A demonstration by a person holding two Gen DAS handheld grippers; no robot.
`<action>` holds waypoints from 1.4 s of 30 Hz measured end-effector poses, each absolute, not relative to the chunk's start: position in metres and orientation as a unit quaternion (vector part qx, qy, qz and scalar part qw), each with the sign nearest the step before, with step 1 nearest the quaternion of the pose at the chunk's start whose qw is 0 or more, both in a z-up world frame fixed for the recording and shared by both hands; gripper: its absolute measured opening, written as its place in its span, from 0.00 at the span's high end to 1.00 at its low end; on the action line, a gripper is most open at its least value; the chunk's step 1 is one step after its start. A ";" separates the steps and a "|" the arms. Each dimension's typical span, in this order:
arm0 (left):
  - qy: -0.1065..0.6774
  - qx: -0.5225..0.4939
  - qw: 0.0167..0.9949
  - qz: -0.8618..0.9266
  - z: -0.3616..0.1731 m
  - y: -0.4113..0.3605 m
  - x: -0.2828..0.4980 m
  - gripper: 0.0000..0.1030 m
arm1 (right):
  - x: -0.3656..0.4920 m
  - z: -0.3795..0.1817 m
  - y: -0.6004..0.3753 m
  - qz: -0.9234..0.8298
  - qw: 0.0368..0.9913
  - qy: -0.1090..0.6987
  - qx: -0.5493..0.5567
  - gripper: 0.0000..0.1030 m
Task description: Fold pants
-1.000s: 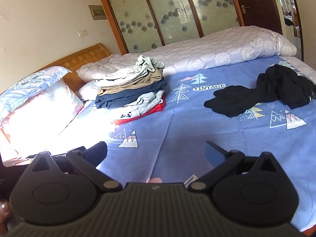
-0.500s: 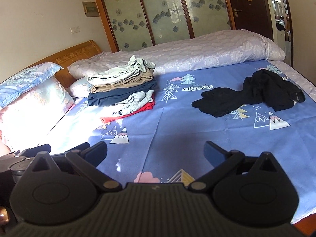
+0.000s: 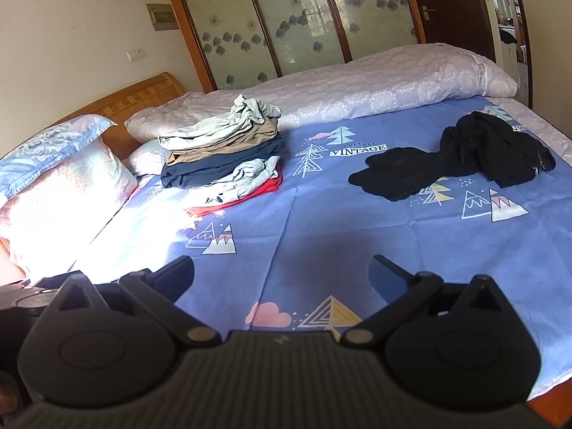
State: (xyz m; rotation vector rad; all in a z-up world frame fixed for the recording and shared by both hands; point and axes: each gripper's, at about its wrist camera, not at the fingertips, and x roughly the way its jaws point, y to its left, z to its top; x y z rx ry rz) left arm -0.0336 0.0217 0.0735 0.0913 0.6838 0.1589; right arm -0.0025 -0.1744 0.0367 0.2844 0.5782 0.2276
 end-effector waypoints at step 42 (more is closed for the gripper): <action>0.299 -0.013 0.950 0.089 0.115 0.053 -0.019 0.00 | -0.002 0.038 -0.153 0.137 0.938 0.294 0.119 0.00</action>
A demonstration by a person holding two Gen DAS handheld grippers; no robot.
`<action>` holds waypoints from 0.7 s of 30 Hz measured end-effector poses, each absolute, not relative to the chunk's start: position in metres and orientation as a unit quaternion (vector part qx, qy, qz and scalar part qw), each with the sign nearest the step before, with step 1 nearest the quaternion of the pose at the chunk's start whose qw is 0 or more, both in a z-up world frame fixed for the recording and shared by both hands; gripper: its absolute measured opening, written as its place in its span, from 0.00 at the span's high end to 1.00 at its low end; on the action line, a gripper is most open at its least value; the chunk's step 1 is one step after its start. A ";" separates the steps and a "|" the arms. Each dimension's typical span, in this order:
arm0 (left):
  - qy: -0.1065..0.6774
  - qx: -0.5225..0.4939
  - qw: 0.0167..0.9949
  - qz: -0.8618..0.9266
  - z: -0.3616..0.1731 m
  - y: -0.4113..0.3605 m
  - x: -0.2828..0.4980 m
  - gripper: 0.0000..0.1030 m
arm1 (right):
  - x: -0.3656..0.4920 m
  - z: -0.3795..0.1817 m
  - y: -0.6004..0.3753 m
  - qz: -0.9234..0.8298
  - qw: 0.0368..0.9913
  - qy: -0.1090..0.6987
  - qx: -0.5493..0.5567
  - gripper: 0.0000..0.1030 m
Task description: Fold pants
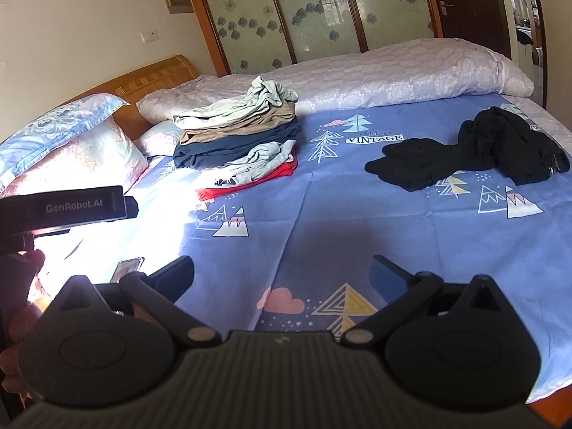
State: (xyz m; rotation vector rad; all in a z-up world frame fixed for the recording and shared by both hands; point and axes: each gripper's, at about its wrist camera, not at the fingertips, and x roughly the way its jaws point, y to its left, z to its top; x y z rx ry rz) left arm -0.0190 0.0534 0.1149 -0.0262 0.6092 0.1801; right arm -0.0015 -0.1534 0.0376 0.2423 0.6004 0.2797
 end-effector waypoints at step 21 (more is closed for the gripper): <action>0.274 0.019 0.959 0.067 0.119 0.032 -0.022 0.00 | -0.008 0.044 -0.153 0.148 0.948 0.262 0.105 0.00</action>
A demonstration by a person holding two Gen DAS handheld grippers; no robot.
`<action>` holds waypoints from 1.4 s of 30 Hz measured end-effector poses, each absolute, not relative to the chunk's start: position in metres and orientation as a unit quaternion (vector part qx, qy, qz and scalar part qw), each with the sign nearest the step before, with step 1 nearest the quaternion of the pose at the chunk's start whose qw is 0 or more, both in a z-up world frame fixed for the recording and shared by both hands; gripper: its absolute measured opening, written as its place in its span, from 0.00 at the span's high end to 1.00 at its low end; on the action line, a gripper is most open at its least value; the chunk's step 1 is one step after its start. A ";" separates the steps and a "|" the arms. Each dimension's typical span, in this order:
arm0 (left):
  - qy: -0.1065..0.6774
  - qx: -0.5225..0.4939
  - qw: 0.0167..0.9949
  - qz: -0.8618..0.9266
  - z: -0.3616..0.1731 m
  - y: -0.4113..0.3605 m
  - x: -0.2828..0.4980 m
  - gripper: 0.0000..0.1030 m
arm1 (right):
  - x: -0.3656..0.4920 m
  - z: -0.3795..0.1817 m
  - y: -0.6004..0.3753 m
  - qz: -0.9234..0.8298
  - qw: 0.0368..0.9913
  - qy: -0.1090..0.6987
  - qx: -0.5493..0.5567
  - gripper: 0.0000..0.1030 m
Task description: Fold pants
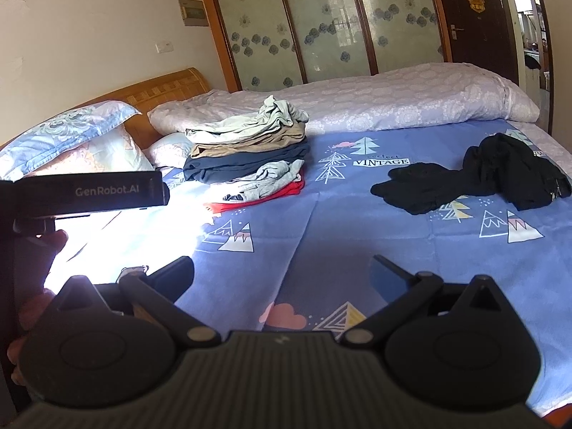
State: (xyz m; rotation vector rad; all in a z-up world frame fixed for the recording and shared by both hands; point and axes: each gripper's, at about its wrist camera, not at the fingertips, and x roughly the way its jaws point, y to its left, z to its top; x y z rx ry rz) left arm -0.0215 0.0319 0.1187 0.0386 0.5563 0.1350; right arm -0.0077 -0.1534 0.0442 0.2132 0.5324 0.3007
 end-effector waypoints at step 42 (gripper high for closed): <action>0.287 0.036 0.952 0.096 0.114 0.037 -0.012 0.00 | -0.008 0.044 -0.151 0.144 0.948 0.259 0.115 0.00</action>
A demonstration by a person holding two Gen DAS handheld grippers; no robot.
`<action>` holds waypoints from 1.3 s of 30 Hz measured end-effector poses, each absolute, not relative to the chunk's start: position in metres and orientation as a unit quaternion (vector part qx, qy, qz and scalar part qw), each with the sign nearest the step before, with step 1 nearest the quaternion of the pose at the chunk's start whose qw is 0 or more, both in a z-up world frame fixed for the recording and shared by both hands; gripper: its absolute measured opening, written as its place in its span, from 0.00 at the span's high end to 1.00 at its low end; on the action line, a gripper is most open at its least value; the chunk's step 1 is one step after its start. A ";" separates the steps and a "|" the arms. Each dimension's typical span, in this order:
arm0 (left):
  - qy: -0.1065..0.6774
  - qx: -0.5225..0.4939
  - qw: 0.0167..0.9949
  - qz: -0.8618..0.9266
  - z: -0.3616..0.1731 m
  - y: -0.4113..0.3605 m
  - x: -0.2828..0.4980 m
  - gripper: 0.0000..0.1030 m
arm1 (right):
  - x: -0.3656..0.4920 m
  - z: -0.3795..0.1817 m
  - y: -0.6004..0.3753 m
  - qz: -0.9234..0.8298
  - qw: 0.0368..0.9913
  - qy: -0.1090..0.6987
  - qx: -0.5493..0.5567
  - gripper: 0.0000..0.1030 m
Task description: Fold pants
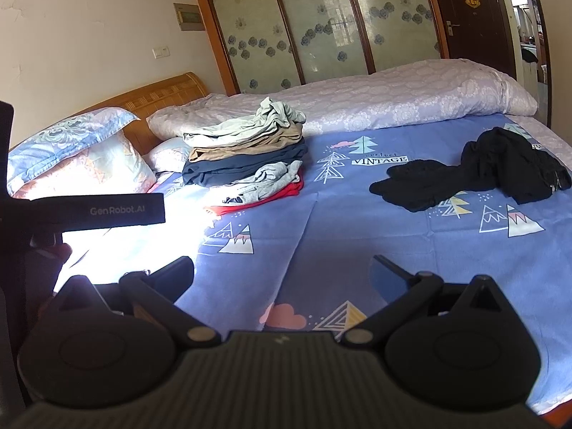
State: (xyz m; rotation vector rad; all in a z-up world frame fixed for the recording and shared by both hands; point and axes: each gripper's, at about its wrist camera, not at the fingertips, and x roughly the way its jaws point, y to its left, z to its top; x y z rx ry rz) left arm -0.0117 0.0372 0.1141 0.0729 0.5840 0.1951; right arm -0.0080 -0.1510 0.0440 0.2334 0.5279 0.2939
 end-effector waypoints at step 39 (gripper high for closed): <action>0.255 0.060 0.962 0.078 0.143 0.013 0.016 0.00 | -0.011 0.046 -0.163 0.130 0.951 0.246 0.135 0.00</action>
